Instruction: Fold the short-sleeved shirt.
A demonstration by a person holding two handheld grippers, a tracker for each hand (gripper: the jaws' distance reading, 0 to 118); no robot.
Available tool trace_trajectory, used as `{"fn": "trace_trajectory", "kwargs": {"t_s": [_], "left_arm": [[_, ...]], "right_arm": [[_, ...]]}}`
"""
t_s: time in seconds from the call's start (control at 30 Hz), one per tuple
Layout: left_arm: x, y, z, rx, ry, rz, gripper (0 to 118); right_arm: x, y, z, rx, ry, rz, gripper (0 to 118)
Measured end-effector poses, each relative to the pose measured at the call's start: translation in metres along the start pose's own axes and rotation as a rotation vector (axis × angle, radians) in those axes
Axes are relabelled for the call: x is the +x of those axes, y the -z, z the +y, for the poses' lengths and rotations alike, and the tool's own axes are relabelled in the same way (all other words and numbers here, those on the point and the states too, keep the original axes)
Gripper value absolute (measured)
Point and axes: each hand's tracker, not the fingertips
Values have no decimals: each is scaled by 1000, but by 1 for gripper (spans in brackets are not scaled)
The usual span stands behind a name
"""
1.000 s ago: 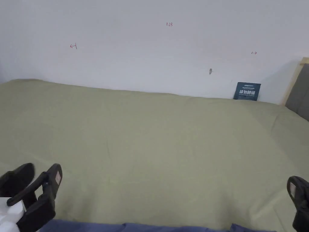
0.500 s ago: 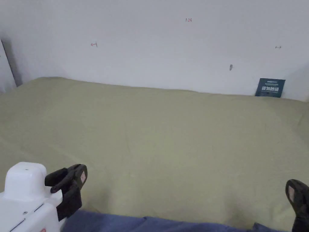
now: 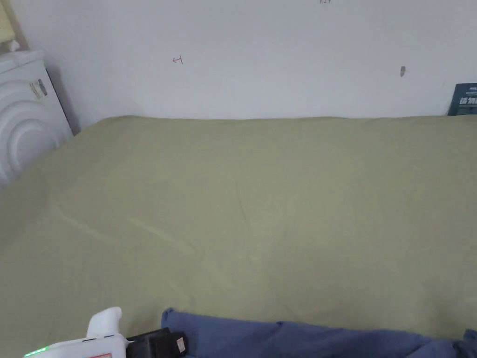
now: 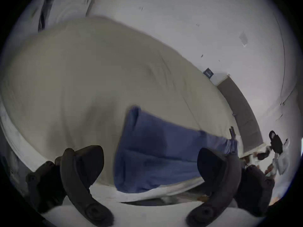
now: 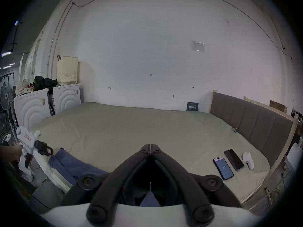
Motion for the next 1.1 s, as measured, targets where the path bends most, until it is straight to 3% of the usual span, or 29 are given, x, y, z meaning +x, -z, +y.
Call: {"fn": "trace_trajectory", "kwargs": {"t_s": [0.07, 0.13, 0.2, 0.3, 0.37, 0.43, 0.47, 0.6, 0.7, 0.8, 1.1], "left_arm": [[-5, 16, -5, -77, -44, 6, 116], [-3, 15, -13, 28, -36, 25, 115], [3, 16, -7, -6, -35, 44, 109], [8, 11, -5, -37, 31, 174, 44], [-1, 4, -3, -44, 55, 263, 38], [-17, -9, 3, -21, -102, 80, 14], [-18, -11, 5, -32, -164, 28, 9], [8, -25, 8, 31, -43, 49, 9], [42, -38, 13, 78, -33, -71, 9], [86, -42, 12, 105, 94, -160, 9], [203, 38, -29, -73, 269, -360, 9]], "right_arm": [[1, 0, -1, -9, 11, 1, 0], [0, -1, -1, -9, 20, 4, 0], [-1, -1, -1, -11, 29, 4, 0], [-3, -1, -2, -14, 33, 12, 0], [-4, 0, -2, -12, 40, 23, 0], [-6, 1, -3, -10, 51, 29, 0], [-6, 2, -3, -10, 58, 36, 0], [-4, -4, -1, 0, 61, 42, 0], [3, -14, 3, 23, 62, 31, 0], [13, -23, 7, 43, 87, 12, 0], [33, -41, 11, 77, 122, -43, 0]]}}
